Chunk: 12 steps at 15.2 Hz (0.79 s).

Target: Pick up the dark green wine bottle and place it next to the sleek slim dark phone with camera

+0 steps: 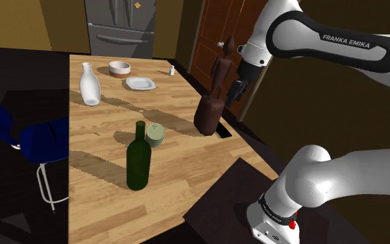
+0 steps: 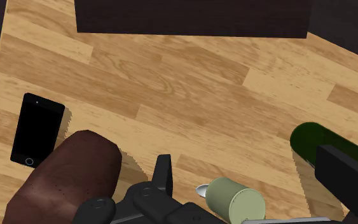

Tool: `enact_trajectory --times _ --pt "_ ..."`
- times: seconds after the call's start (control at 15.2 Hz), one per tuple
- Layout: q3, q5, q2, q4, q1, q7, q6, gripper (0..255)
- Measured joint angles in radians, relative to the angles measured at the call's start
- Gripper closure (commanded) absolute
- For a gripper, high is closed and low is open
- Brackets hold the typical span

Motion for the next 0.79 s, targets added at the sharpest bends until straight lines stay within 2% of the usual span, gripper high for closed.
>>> enact_trajectory --times 0.26,0.79 --pt "0.044 0.02 0.037 0.011 0.015 0.051 0.033 0" --pt "0.222 0.074 0.189 0.072 0.062 0.26 0.149 0"
